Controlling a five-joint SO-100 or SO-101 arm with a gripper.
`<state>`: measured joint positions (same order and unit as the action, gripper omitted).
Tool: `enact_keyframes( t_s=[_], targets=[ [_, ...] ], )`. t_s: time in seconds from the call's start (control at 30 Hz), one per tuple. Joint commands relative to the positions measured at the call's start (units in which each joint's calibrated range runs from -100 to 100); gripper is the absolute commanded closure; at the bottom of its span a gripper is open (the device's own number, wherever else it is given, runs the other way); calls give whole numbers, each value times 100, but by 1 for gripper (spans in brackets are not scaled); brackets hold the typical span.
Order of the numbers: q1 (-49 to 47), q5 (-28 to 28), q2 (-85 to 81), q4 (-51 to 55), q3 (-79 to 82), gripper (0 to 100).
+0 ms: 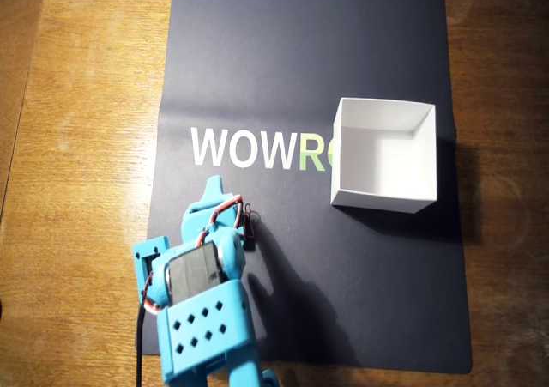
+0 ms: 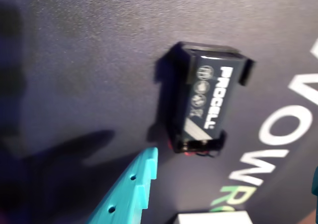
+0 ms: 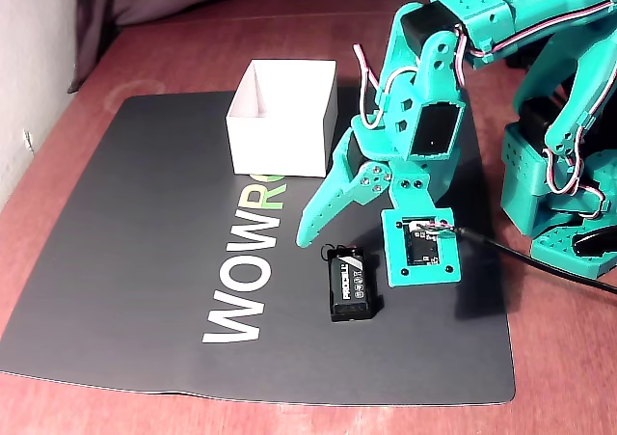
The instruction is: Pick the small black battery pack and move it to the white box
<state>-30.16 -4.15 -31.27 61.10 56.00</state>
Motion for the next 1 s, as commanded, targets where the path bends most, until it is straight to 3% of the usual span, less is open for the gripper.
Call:
enact_keyframes(
  t_s=[0.0, 0.33, 0.97],
  targets=[
    [66, -17, 282, -19, -289, 66],
    [54, -28, 1352, 8, -1305, 66],
    [-40, -28, 1518, 25, -1060, 66]
  ],
)
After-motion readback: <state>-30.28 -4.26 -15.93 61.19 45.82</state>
